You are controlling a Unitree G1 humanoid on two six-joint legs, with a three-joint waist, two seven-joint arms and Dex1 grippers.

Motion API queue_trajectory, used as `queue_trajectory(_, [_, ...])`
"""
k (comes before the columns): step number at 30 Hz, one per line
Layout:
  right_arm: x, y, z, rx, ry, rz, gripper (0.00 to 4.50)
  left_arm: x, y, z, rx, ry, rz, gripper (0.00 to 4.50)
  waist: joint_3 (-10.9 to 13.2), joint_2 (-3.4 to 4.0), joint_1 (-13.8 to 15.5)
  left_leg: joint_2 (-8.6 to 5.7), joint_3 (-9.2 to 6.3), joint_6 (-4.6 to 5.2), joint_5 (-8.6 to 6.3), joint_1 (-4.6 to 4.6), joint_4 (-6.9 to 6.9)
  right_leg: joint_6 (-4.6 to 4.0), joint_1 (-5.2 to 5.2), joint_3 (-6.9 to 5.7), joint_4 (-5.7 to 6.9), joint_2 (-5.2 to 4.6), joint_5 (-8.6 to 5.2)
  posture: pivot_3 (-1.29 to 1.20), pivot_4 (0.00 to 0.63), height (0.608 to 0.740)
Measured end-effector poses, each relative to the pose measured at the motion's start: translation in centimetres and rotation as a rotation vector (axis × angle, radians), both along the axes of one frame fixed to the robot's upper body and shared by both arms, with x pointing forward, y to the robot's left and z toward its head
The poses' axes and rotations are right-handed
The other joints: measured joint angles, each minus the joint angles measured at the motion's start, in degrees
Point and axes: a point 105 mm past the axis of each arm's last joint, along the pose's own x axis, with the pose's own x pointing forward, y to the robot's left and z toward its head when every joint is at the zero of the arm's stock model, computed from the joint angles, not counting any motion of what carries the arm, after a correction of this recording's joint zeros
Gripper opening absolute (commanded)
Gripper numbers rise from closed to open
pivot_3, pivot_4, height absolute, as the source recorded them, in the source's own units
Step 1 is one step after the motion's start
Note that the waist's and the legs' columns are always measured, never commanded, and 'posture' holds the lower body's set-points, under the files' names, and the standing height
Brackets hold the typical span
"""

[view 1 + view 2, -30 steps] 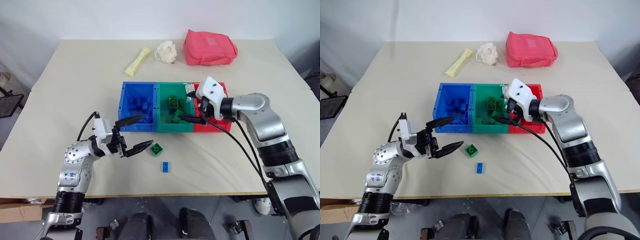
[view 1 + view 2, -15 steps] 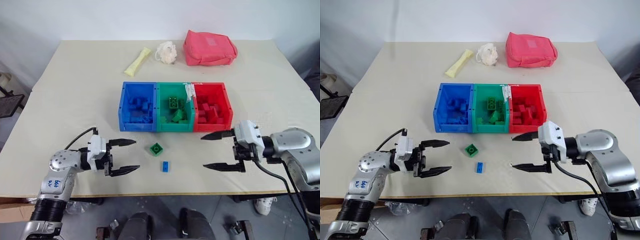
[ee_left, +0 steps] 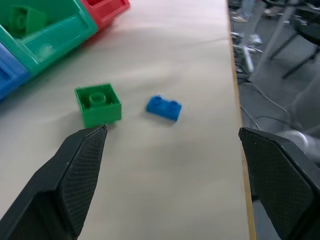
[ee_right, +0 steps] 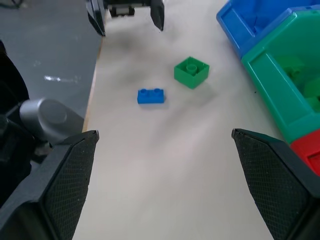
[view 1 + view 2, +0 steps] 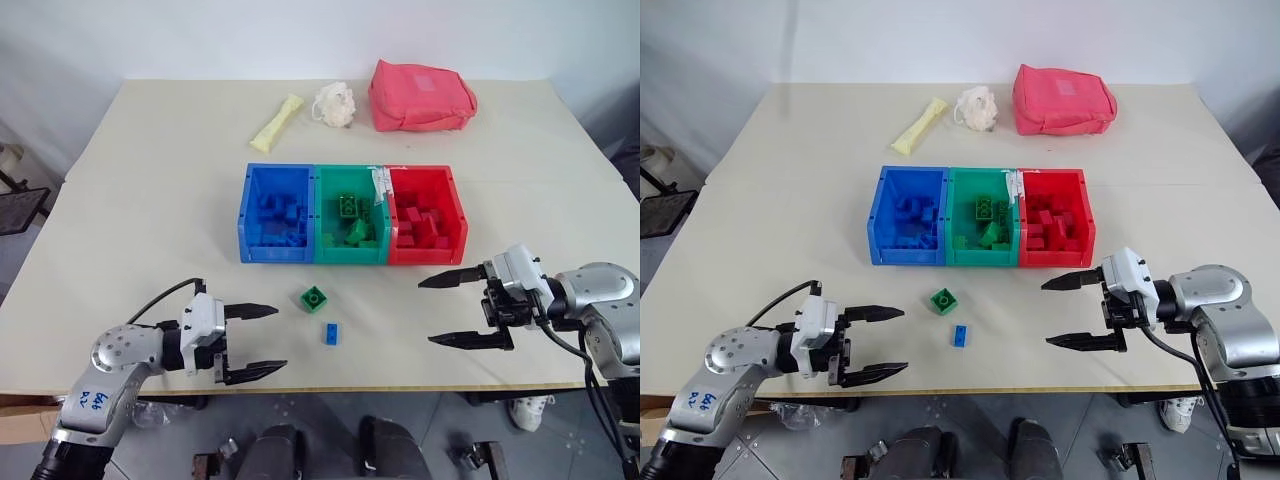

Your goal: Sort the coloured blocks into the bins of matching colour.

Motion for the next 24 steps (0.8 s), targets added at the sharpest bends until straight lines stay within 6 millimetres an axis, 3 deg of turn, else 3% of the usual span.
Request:
queue_trajectory(10, [0.6, -0.1, 0.6, 0.020, -0.010, -0.002, 4.47, -1.0, -4.1, -1.4, 0.106, -0.010, 0.005, 4.50, 0.00, 0.01, 0.77, -0.01, -0.01, -0.01, 0.00, 0.09, 0.02, 0.00, 0.12, 0.00, -0.16, 0.01, 0.00, 0.00, 0.150, 0.740])
queue_trajectory(19, [-0.1, -0.6, 0.6, 0.013, 0.026, -0.011, 4.47, 1.3, -6.5, -2.5, 0.270, -0.029, -0.028, 4.50, 0.01, 0.02, 1.48, -0.04, -0.14, 0.00, 0.00, 0.11, 0.06, 0.00, 0.28, -0.12, -0.14, 0.05, 0.00, 0.00, 0.150, 0.740])
queue_trajectory(24, [-0.7, -0.7, 0.7, 0.014, 0.017, -0.014, 4.47, 2.9, -8.3, -1.9, 0.270, -0.049, -0.033, 4.50, 0.01, 0.02, 1.42, -0.03, -0.15, 0.01, 0.01, 0.14, 0.08, 0.01, 0.35, -0.12, -0.18, 0.31, 0.00, 0.00, 0.150, 0.740])
